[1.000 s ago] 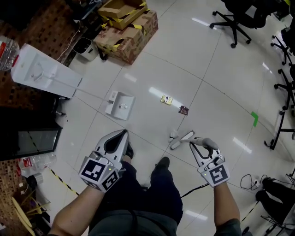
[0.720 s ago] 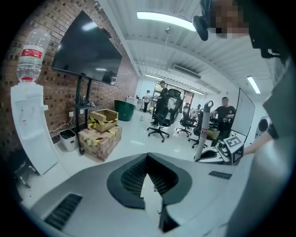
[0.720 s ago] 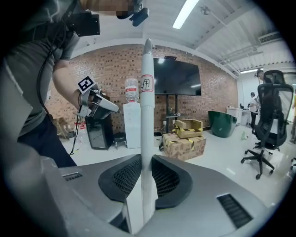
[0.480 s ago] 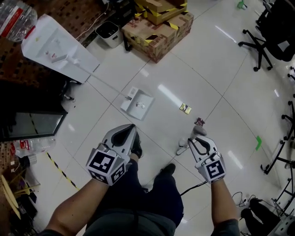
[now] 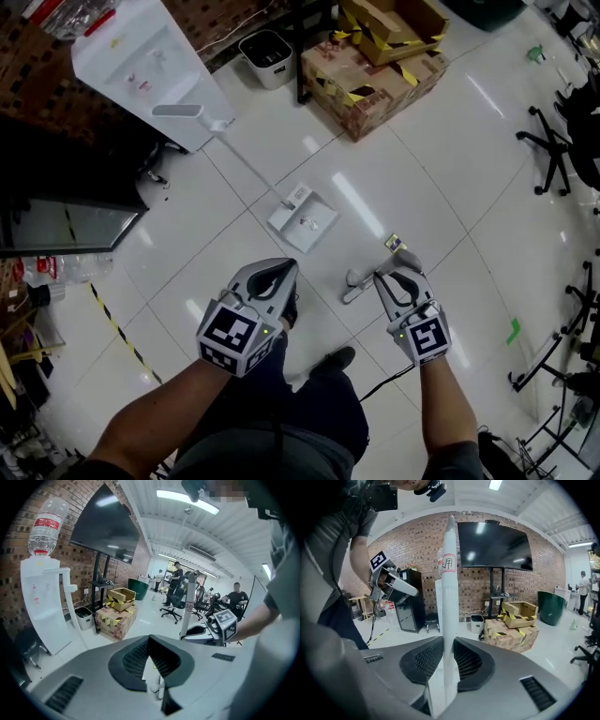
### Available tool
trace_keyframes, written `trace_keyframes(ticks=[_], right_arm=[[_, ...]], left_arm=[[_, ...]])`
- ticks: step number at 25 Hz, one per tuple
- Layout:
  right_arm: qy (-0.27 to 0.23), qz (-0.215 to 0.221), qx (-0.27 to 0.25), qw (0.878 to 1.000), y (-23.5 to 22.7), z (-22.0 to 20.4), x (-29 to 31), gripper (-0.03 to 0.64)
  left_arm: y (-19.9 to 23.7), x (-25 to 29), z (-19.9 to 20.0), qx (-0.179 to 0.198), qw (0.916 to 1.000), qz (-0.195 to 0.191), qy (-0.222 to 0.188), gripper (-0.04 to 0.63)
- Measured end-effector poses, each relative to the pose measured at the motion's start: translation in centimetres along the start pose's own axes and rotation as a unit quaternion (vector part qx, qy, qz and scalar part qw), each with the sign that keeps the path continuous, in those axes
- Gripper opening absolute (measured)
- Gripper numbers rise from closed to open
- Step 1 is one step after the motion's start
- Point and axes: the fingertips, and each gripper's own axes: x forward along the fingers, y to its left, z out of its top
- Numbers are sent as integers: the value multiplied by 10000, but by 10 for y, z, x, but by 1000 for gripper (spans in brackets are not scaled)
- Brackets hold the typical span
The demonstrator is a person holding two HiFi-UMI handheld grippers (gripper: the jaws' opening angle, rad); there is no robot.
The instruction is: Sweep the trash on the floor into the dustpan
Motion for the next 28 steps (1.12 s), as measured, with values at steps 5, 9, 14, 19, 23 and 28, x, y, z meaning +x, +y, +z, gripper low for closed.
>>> trace_keyframes(ticks=[5, 9, 14, 19, 23, 28], right_arm=[[22, 299, -101, 9995, 6, 38, 78, 97], [-63, 386, -103, 9992, 7, 69, 126, 97], [-177, 534, -129, 9983, 11, 109, 180, 98], [-533, 604, -126, 9967, 16, 155, 229, 98], [-441, 882, -218, 9949, 30, 167, 249, 98], [-500, 884, -208, 9946, 36, 177, 246, 98]], left_arm=[[62, -8, 10, -243, 9996, 163, -61, 6], [95, -12, 16, -285, 9993, 224, -8, 6], [137, -20, 28, -480, 9980, 390, -105, 6], [165, -34, 32, -656, 9965, 500, -146, 6], [177, -45, 33, -744, 9954, 584, -180, 6], [182, -53, 31, -795, 9947, 618, -192, 6]])
